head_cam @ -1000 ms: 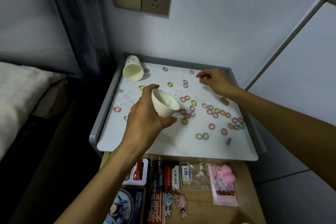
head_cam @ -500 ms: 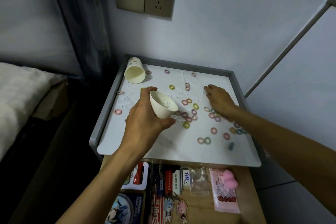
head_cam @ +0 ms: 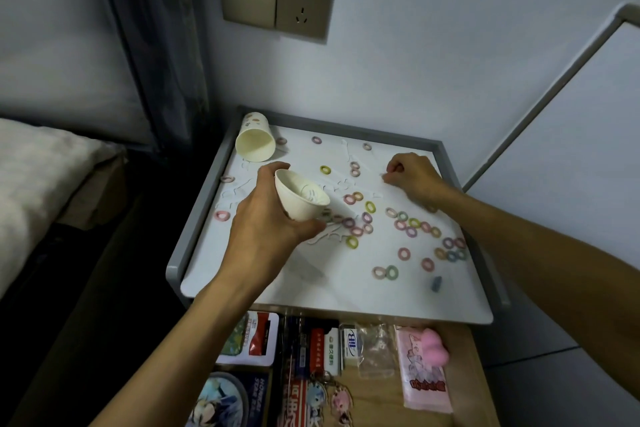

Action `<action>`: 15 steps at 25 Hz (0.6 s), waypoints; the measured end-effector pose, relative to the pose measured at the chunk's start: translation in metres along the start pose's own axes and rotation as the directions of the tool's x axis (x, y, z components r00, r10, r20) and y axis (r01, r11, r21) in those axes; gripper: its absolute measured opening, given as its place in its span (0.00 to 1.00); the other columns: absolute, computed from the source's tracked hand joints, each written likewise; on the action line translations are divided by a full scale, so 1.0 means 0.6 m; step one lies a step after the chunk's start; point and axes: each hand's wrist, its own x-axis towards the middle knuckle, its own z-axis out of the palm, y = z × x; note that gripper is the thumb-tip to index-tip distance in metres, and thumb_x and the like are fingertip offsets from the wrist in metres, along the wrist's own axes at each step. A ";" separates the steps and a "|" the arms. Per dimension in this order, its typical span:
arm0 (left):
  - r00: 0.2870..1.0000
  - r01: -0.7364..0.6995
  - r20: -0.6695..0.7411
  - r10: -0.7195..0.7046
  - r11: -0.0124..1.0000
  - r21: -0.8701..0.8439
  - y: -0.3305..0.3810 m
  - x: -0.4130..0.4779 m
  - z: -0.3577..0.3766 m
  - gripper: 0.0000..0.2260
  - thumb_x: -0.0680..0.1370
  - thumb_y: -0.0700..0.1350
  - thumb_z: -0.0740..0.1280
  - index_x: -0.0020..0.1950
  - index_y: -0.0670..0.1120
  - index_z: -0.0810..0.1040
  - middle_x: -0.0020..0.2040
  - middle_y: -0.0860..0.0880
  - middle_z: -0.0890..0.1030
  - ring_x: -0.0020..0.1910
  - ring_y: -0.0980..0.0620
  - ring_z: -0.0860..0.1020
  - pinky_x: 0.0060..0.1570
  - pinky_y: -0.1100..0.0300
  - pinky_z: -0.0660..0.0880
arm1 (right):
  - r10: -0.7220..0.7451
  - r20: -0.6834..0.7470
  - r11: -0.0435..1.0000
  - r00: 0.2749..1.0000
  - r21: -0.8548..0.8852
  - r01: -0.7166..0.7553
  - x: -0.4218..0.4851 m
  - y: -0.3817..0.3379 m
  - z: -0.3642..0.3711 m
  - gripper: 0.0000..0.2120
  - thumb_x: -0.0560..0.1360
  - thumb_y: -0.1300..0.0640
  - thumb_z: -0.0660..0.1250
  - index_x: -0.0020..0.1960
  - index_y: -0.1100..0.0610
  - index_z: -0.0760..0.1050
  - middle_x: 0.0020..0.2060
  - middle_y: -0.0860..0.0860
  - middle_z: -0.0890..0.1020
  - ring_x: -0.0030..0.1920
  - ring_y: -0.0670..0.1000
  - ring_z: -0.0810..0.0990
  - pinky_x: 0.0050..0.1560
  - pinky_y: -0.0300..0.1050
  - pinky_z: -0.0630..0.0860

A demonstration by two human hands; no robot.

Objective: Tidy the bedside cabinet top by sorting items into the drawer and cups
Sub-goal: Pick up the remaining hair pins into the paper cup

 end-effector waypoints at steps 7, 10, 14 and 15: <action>0.999 -0.007 -0.042 0.006 1.000 -0.004 -0.006 0.005 -0.014 0.37 0.63 0.48 0.81 0.68 0.53 0.66 0.57 0.52 0.79 0.53 0.50 0.78 0.50 0.51 0.78 | 0.035 -0.060 0.999 0.998 -0.019 -0.036 0.075 -0.071 0.040 0.07 0.75 0.56 0.71 0.44 0.61 0.81 0.42 0.53 0.83 0.44 0.53 0.80 0.45 0.44 0.73; 0.999 0.001 -0.040 -0.001 1.000 -0.001 -0.007 0.009 -0.015 0.38 0.64 0.48 0.81 0.69 0.53 0.66 0.57 0.52 0.79 0.53 0.50 0.78 0.50 0.53 0.78 | 0.076 -0.105 0.995 0.992 -0.061 -0.083 0.083 -0.075 0.060 0.08 0.74 0.57 0.72 0.50 0.61 0.82 0.51 0.55 0.83 0.53 0.56 0.81 0.50 0.44 0.74; 1.000 0.011 -0.029 -0.010 1.000 0.011 -0.010 0.011 -0.021 0.38 0.64 0.49 0.81 0.69 0.54 0.65 0.58 0.52 0.78 0.53 0.50 0.77 0.42 0.63 0.75 | 0.115 -0.060 0.983 0.992 -0.134 -0.122 0.086 -0.074 0.060 0.06 0.74 0.58 0.71 0.43 0.61 0.79 0.49 0.59 0.83 0.48 0.57 0.81 0.44 0.44 0.73; 1.000 0.008 -0.027 -0.008 1.000 0.011 -0.011 0.011 -0.022 0.38 0.65 0.49 0.81 0.69 0.53 0.65 0.58 0.52 0.78 0.53 0.50 0.77 0.41 0.66 0.74 | 0.126 -0.056 0.978 0.990 -0.159 -0.134 0.083 -0.074 0.059 0.05 0.74 0.58 0.71 0.43 0.60 0.78 0.48 0.60 0.81 0.48 0.58 0.81 0.44 0.44 0.72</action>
